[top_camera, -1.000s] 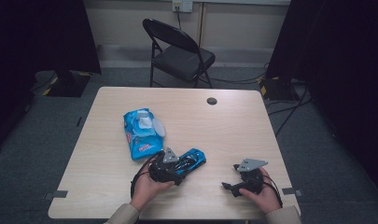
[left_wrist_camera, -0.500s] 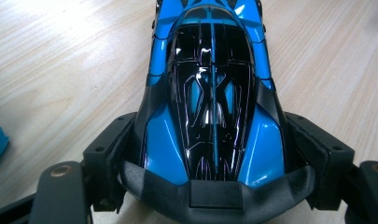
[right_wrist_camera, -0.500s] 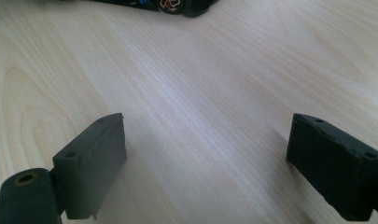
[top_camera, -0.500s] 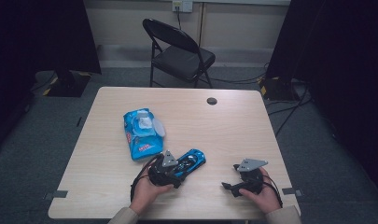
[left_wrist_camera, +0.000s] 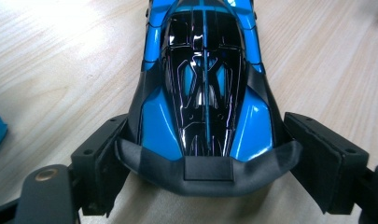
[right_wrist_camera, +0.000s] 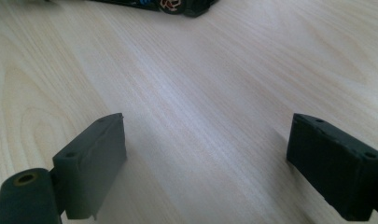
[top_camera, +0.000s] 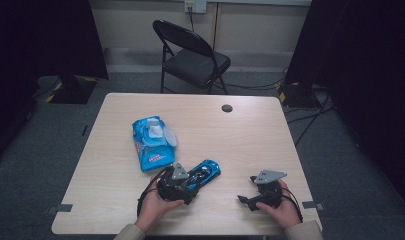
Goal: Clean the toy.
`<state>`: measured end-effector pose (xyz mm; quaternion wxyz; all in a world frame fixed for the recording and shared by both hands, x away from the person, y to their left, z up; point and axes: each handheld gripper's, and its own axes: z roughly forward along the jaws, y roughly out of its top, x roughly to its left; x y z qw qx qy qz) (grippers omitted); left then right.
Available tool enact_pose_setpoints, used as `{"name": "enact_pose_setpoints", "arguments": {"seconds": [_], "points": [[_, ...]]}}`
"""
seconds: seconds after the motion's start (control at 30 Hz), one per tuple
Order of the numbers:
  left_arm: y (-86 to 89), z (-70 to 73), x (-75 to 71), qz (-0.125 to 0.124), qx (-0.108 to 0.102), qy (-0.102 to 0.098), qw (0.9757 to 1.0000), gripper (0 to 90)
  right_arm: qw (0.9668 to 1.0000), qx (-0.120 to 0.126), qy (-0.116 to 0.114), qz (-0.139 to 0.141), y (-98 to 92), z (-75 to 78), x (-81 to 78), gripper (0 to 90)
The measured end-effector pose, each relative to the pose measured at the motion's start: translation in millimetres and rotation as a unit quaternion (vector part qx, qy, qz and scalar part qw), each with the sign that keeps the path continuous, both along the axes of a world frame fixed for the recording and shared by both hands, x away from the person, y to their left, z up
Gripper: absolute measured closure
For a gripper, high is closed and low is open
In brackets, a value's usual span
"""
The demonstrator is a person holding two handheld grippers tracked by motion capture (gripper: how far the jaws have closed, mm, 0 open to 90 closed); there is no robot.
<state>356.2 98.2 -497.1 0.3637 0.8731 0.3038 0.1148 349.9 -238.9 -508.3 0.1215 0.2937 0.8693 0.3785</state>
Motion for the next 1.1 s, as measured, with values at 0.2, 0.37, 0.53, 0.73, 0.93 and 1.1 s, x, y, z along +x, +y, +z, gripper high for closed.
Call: {"name": "enact_pose_setpoints", "arguments": {"seconds": [0.2,0.37,0.53,0.73,0.93,1.1], "points": [[5.9,9.6,-0.8,-0.006,-0.009,0.005,0.9999,19.0,1.0,0.0,0.0,0.0,0.0,0.0,0.0,11.3],[13.4,18.8,-0.8,-0.005,-0.02,0.006,0.9998,19.0,1.0,0.0,0.0,0.0,0.0,0.0,0.0,11.3],[19.3,32.6,5.4,0.0,-0.025,0.005,0.9997,19.5,1.0,0.0,0.0,0.0,0.0,0.0,0.0,11.2],[26.3,50.0,16.7,0.009,-0.031,0.005,0.9995,18.3,1.0,0.0,0.0,0.0,0.0,0.0,0.0,11.2],[36.4,58.5,29.2,0.028,-0.038,0.013,0.9988,16.7,1.0,0.0,0.0,0.0,0.0,0.0,0.0,11.3],[45.1,64.8,36.2,0.04,-0.042,0.01,0.9983,16.6,1.0,0.0,0.0,0.0,-0.1,0.0,0.1,11.2]]}}
